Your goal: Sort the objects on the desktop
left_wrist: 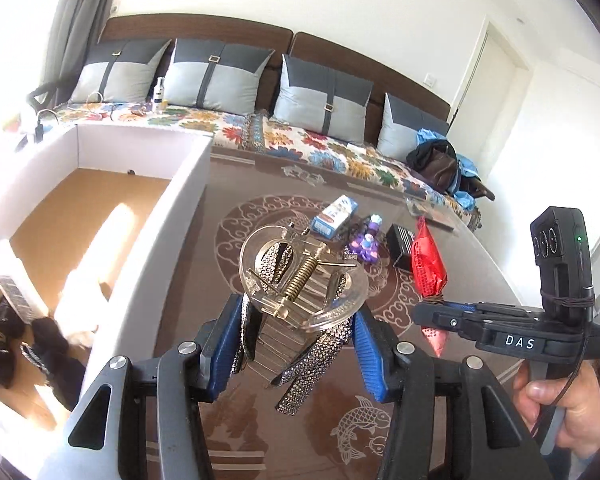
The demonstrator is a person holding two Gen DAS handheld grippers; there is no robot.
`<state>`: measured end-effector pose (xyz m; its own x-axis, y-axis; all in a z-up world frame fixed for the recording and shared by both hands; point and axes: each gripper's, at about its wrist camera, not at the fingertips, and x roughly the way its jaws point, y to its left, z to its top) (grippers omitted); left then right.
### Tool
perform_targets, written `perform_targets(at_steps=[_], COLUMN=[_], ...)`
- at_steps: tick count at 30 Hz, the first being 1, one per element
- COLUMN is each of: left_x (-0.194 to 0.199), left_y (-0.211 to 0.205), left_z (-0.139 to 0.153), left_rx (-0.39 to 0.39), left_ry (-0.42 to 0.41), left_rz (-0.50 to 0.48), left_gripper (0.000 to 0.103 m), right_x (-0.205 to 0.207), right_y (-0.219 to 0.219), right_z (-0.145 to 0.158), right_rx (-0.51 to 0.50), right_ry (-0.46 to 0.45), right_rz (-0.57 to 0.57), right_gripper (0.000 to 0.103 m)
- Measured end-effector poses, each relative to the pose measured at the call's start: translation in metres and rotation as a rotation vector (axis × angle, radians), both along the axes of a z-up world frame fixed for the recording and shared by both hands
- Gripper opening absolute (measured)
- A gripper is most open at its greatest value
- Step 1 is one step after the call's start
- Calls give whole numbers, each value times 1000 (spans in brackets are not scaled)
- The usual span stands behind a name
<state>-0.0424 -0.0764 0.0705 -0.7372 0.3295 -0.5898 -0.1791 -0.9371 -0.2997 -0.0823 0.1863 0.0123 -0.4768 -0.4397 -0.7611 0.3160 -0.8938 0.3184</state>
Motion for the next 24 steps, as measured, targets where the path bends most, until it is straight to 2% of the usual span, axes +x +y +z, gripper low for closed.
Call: perform_targets(at_steps=[4,8,11,15,16,18,19,21,22,24], left_x=[-3,-2,2,-7,-11,-13,-9,1,6,14], left_y=[-71,-149,-193,-218,-220,-224,-226,-225,-222,-216], left_z=[29,24,4,-27,-34,-44,-45,-44,-40,-32], left_rx=[-14,-39,-50,-87,-97,-98,-90,-80,-79,-80], left_ry=[13,-45,-115,-221,-249,-290,-295,-276,-256,-219], left_rz=[119,272,362,403,413,426,431,450,461,470], left_gripper=[52,52,52,53,53,56,59,76,78,79], right_x=[-14,-27,-37,-41,-41,-43,-41,-35,-31,-26], right_y=[-82,-176,-237,-297,-308,-319,-317,-301,-288,-256], right_z=[40,64,60,29,19,0,-4,-1,3,11], right_rx=[-63,-93,-82,-57,-43,-19,-27,-64,-76,-77], right_ry=[57,96,93,12,-22,-89,-95,-61,-32,49], right_rz=[116,226,297,371,390,397,388,361,347,303], right_gripper=[25,25,25,26,30,48,60,70,77,83])
